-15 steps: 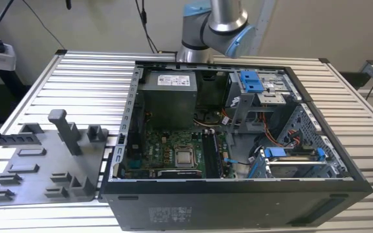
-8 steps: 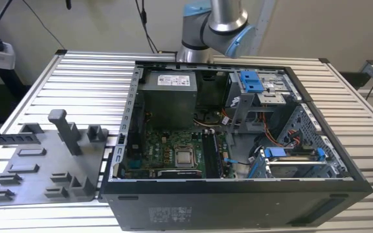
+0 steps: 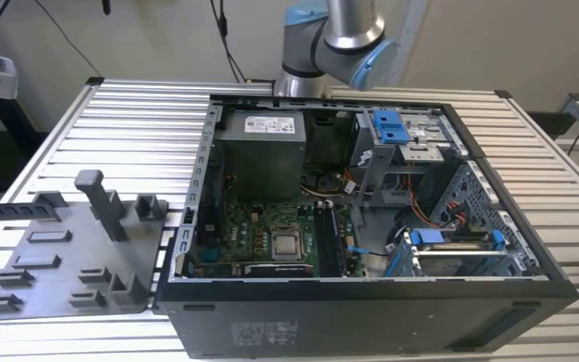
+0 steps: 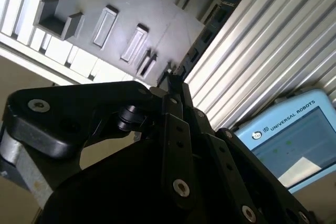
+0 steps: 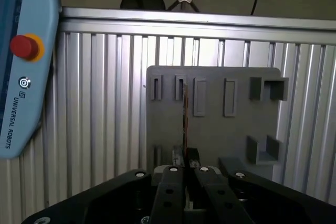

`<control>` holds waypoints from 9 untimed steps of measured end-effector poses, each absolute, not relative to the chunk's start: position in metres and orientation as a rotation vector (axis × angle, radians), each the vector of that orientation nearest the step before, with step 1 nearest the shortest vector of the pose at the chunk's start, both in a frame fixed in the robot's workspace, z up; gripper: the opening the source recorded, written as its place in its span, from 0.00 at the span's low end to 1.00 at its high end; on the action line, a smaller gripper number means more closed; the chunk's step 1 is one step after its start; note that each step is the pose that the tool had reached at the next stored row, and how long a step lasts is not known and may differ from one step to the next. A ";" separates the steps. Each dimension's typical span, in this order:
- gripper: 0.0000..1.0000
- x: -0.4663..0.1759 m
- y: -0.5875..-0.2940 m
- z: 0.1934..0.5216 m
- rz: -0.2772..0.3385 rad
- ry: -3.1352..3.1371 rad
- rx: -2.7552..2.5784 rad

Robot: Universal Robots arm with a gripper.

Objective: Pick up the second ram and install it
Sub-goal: 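Pick up the second ram and move it above second insertion slot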

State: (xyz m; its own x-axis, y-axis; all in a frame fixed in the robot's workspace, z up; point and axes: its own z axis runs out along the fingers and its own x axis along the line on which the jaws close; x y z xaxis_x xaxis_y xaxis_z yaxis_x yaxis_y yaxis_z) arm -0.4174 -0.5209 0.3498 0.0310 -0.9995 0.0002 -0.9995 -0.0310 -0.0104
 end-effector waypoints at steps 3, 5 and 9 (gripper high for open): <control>0.14 -0.417 -0.521 0.353 -0.016 2.183 -2.252; 0.14 -0.417 -0.521 0.354 -0.018 2.184 -2.253; 0.14 -0.418 -0.521 0.355 -0.017 2.186 -2.252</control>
State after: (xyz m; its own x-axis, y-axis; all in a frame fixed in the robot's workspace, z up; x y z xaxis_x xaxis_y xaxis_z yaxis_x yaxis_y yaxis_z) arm -0.4175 -0.5209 0.3550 0.0298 -0.9995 0.0054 -0.9995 -0.0298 -0.0102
